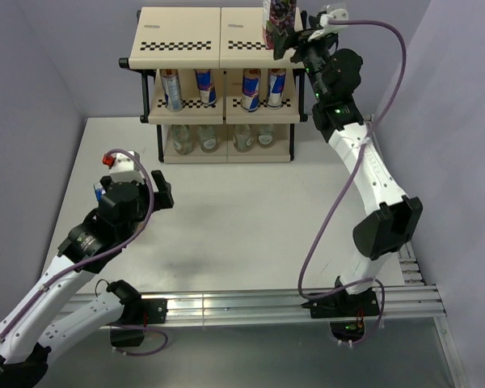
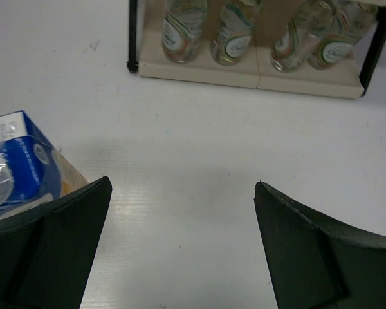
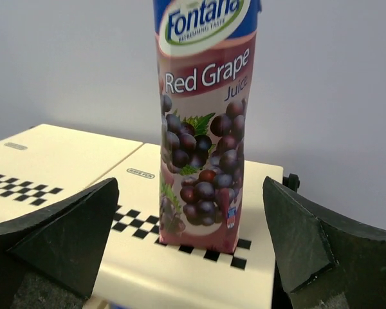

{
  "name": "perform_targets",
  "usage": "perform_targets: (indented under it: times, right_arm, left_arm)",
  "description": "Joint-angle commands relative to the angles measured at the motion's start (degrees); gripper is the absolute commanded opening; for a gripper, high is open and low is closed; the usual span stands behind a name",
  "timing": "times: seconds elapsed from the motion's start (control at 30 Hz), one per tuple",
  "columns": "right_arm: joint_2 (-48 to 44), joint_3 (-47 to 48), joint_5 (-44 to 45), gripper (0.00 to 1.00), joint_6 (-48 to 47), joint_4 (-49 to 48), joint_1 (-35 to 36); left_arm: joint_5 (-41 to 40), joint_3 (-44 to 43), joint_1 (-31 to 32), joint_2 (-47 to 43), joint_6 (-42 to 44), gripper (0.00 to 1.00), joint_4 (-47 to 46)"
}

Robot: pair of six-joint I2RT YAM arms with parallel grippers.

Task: Place and organize the beverage onto the shelf
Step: Place the drink on the shelf, then pick up the drink from the center of the board.

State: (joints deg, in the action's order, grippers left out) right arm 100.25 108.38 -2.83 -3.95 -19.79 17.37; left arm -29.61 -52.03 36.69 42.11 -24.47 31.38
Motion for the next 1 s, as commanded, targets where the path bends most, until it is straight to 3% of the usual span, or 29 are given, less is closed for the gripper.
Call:
perform_targets:
  times: [0.0,0.2,0.4,0.47,0.63,0.8,0.97]
  right_arm:
    - [-8.1,-2.6,-1.7,1.0,1.8,-1.3,0.1]
    - [-18.4,-13.6,-12.4,1.0,6.1,5.2,3.4]
    - [-22.6,-31.1,-22.2,1.0,4.7,3.2,13.2]
    - [-21.9,-33.8,-25.5,1.0,5.3,1.0,17.1]
    - [-14.9,-38.5,-36.8,1.0,7.6,-7.0,23.7]
    - [-1.9,-32.7,-38.6,0.98,4.6,-8.9,33.2]
    - [13.5,-25.0,-44.9,0.97,8.6,-22.4,35.5]
  left_arm:
    - [-7.6,-4.7,-0.7,-0.5,-3.0,0.99,0.1]
    - [-24.4,-10.5,-4.2,2.9,-10.9,1.0,9.5]
    - [-28.9,-15.3,-6.5,2.5,-23.3,0.99,22.7]
    - [-28.1,-16.8,-6.4,2.1,-23.6,0.99,24.5]
    - [-25.3,-17.4,-6.5,0.0,-22.3,0.99,29.7]
    - [-16.7,-14.3,-6.4,-7.8,-11.6,1.0,22.8]
    - [-13.3,-12.7,-6.4,-13.7,-7.0,1.0,20.0]
